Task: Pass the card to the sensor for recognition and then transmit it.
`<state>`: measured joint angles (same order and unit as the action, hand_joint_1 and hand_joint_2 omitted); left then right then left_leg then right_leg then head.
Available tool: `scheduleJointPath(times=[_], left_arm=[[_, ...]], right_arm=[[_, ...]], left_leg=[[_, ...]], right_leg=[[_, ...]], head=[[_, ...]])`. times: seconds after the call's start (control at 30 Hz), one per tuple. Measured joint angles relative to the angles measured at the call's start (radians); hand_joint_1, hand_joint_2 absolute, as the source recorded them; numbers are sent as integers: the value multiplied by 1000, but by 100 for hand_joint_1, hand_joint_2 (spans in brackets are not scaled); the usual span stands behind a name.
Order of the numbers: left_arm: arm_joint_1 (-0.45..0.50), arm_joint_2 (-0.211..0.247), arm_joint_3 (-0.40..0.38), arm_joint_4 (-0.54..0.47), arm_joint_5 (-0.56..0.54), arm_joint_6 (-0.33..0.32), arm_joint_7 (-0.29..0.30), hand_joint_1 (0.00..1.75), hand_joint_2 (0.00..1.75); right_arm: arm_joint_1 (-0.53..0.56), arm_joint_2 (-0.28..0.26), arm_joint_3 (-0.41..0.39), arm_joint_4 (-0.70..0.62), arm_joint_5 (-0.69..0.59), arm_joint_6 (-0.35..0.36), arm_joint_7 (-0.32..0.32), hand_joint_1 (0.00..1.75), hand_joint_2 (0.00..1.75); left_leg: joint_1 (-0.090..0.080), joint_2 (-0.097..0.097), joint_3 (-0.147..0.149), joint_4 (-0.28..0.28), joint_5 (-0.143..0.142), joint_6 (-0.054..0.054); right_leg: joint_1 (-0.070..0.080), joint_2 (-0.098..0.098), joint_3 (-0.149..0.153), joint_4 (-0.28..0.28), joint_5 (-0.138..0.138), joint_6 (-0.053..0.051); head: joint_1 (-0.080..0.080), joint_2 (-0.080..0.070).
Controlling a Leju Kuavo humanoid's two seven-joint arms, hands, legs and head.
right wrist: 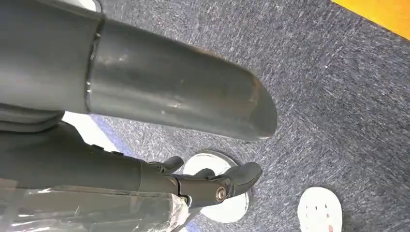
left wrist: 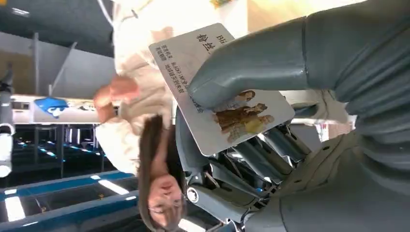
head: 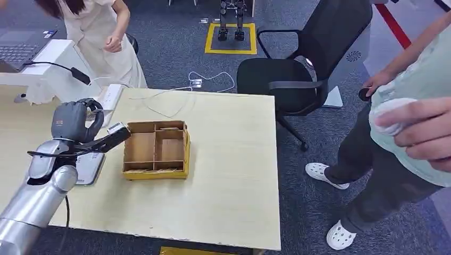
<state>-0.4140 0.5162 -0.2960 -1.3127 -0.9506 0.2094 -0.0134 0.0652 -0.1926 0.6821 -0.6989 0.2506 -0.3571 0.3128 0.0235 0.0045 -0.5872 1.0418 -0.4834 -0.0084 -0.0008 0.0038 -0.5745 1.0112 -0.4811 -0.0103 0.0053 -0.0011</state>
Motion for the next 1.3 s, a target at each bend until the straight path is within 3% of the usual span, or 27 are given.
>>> scheduleJointPath(times=[0.17, 0.37, 0.57, 0.73, 0.93, 1.17, 1.3], left_arm=[[10, 19, -2, 0, -1, 0, 0, 175, 175], [50, 45, -3, 2, -36, 33, 47, 175, 175], [140, 68, 50, 18, -197, 135, 150, 175, 175], [211, 68, 125, 29, -277, 142, 216, 175, 175], [299, 55, 195, 46, -352, 168, 263, 175, 175], [301, 54, 196, 47, -352, 168, 263, 175, 175], [383, -16, 228, 50, -354, 167, 258, 175, 175]], right_arm=[[0, 0, -2, 0, 0, 0, 0, 0, 0], [4, 0, -12, 0, 1, 1, -2, 0, 0], [12, 0, -24, 0, 0, -2, -3, 0, 0], [24, 1, -31, -4, 0, -7, 1, 0, 0], [32, 2, -40, -12, -7, -13, 8, 0, 0], [32, 2, -40, -12, -7, -13, 8, 0, 0], [37, 4, -47, -27, -13, -16, 10, 0, 0]], left_leg=[[0, 0, 0, 0, 0, 0], [0, 1, 0, 0, 0, 0], [0, 0, -1, -1, 0, 0], [0, 0, -1, -1, 0, 0], [0, 0, -1, -1, 0, 0], [0, 0, -1, -1, 0, 0], [-1, 0, -1, -1, 0, 0]], right_leg=[[0, 0, 0, 0, 0, 0], [0, 1, 0, 0, 0, 0], [0, 0, 0, 0, 0, 0], [0, 0, 0, 0, 0, 0], [0, 0, 0, 0, 0, 0], [0, 0, 0, 0, 0, 0], [-1, 0, 0, 0, 0, 0]], head=[[0, 0], [0, 0], [0, 0], [0, 0], [0, 0], [0, 0], [0, 0]])
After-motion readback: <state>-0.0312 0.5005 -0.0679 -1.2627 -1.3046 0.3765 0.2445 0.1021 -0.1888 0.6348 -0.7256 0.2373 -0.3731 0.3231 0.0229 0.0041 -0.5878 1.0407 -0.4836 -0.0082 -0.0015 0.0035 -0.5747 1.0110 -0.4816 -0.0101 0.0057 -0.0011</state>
